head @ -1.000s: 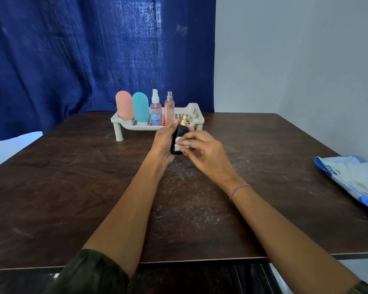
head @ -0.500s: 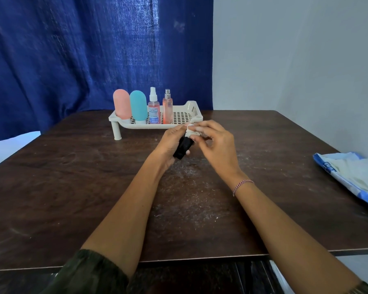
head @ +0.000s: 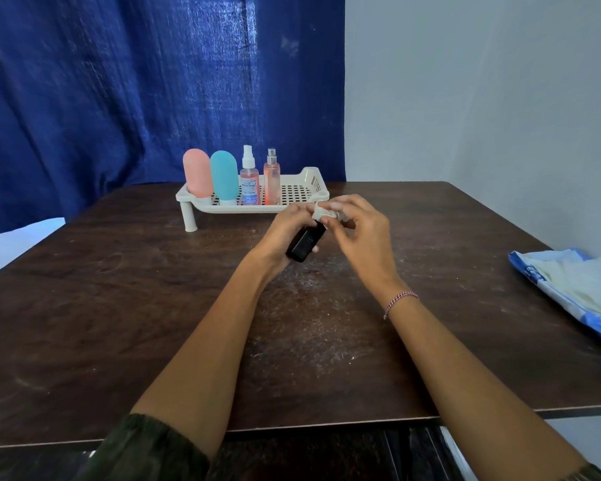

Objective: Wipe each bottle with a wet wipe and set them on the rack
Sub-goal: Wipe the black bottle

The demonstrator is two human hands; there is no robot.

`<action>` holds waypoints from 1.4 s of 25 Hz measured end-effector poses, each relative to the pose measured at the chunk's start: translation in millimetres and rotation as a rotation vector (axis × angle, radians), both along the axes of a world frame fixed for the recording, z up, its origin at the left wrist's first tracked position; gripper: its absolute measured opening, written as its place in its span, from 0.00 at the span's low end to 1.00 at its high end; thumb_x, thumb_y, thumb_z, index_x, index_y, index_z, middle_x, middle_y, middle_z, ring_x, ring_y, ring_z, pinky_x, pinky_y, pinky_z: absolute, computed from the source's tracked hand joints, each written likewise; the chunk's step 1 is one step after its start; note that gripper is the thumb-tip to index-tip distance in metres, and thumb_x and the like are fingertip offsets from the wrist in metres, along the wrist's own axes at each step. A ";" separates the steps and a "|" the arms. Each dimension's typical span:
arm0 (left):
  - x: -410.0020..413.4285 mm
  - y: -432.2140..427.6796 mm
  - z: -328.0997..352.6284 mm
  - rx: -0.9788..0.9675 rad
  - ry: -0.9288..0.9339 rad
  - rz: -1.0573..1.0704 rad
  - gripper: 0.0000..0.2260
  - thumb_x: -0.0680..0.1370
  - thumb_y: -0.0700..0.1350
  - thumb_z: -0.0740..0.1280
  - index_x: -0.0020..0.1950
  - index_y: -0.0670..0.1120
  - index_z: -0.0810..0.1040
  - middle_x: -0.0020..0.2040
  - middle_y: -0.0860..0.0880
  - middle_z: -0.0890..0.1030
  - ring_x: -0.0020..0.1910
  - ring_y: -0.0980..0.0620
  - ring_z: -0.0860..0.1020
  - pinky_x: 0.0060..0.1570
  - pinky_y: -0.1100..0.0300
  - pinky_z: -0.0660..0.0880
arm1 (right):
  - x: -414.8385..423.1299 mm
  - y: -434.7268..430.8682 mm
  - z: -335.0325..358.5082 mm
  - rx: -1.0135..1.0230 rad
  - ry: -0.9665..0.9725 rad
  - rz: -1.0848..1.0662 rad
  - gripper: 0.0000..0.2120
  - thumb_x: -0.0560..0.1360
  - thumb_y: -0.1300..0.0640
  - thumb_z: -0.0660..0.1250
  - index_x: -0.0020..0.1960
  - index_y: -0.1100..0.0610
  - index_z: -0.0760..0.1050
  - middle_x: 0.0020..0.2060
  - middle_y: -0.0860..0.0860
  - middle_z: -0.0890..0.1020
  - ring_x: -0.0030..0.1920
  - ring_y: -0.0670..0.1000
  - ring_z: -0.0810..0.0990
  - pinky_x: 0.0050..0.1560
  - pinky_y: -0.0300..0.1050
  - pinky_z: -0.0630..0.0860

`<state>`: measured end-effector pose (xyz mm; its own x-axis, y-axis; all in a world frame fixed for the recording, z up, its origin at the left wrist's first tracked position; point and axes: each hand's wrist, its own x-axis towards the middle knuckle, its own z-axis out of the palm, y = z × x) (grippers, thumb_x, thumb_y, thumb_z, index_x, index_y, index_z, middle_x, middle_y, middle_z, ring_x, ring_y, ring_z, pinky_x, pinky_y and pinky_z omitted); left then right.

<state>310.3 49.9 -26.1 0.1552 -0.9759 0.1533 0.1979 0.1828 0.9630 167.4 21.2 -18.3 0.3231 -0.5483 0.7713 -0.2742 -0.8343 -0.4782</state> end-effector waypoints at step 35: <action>2.5 6.2 7.9 -0.369 -0.511 0.459 0.18 0.64 0.32 0.77 0.45 0.47 0.74 0.44 0.53 0.80 0.46 0.62 0.80 0.49 0.66 0.77 | -5.5 -9.0 2.0 0.434 -0.360 0.231 0.16 0.71 0.61 0.72 0.58 0.55 0.77 0.53 0.50 0.80 0.54 0.44 0.79 0.50 0.32 0.76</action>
<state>312.9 56.0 -18.2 0.3541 -0.7029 0.6169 -0.4272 0.4652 0.7753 161.9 12.2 -16.2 0.2317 -0.7841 0.5758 0.1327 -0.5609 -0.8172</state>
